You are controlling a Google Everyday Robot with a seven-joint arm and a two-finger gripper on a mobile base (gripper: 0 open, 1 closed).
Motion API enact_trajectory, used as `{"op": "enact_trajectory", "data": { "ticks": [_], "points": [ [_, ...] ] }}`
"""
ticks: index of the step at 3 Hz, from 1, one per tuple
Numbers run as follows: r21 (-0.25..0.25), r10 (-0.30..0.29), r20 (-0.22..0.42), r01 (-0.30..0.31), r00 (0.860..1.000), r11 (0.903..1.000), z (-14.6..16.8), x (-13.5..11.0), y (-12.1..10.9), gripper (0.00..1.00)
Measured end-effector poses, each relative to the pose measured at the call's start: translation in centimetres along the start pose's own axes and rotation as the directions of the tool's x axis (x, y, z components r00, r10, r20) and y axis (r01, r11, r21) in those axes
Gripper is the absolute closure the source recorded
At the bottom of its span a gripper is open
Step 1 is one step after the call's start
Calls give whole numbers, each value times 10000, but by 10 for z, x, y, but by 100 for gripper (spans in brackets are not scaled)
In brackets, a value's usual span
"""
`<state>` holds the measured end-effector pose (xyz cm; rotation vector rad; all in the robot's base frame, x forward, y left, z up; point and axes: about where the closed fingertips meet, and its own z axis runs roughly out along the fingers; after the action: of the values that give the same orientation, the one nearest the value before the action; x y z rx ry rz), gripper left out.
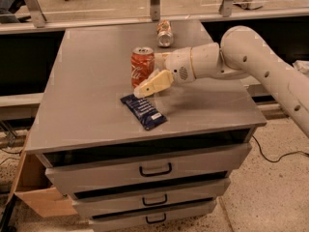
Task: Move coke can near rxbar blueberry
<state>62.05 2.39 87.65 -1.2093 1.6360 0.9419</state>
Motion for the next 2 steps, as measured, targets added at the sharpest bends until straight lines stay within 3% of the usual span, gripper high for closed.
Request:
{"op": "enact_trajectory", "data": {
  "ticks": [1, 2],
  "points": [
    [324, -106, -155, 111, 9998, 9994, -14, 3, -3, 0],
    [1545, -581, -283, 618, 9979, 9861, -72, 4, -27, 0]
  ]
}}
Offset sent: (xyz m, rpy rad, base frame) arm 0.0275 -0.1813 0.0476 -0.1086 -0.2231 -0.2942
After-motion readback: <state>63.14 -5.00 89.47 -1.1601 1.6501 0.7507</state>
